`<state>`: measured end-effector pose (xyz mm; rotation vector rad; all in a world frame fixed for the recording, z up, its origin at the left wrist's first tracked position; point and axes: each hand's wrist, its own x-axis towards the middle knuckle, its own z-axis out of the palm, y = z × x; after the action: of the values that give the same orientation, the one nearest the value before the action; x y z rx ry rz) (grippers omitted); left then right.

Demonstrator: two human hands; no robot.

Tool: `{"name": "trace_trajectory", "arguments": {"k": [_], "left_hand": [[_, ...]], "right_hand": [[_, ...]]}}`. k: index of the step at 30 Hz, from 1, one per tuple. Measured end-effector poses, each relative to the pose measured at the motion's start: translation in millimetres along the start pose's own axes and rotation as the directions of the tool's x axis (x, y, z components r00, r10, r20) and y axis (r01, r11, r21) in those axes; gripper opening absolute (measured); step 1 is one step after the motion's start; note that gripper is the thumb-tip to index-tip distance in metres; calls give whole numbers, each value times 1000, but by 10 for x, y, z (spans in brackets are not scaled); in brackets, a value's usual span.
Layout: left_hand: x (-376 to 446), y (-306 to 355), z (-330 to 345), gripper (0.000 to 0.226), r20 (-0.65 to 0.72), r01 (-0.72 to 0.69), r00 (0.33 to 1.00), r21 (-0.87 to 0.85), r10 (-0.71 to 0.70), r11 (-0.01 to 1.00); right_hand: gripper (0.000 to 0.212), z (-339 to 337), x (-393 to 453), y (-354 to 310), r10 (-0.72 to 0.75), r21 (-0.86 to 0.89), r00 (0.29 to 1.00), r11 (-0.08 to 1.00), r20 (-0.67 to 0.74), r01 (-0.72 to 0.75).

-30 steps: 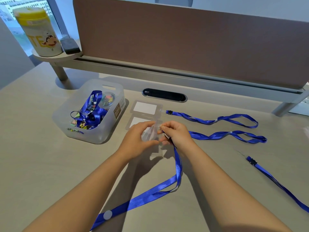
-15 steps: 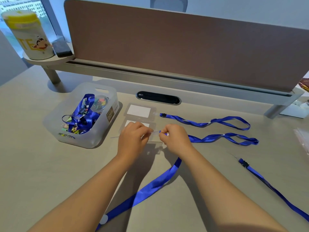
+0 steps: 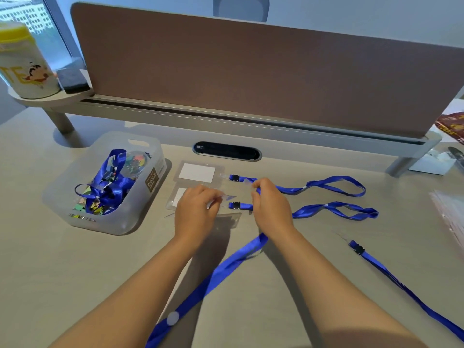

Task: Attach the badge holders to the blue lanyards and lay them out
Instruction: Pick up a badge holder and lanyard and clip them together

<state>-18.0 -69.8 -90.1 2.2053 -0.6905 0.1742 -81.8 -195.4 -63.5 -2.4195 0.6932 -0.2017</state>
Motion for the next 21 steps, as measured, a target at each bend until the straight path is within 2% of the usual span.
{"name": "trace_trajectory", "arguments": {"k": [2,4,7,11,14,17,21], "left_hand": [[-35,-10,-4,13,15,0,1000,7,0,1000],[-77,0,-9,12,25,2,1000,11,-2,1000],[-205,32,-7,11,46,10,999,22,-11,1000],[-435,19,-7,10,50,2,999,58,-4,998],[-551,-14,-33,10,34,-3,999,84,0,996],[-624,-32,-62,9,36,-16,999,92,13,996],[-671,-66,-95,8,41,-49,998,130,43,990]], "right_hand": [[36,-40,-7,45,-15,54,1000,998,3,15],[46,-51,-46,112,-34,14,998,999,52,33],[56,-2,-177,229,-40,-51,982,997,187,50],[68,222,-417,350,-15,-79,920,996,392,50],[77,414,-591,419,4,-164,878,983,479,85],[68,495,-667,469,-57,-270,899,944,433,190],[36,510,-657,483,-95,-336,922,913,374,230]]}}
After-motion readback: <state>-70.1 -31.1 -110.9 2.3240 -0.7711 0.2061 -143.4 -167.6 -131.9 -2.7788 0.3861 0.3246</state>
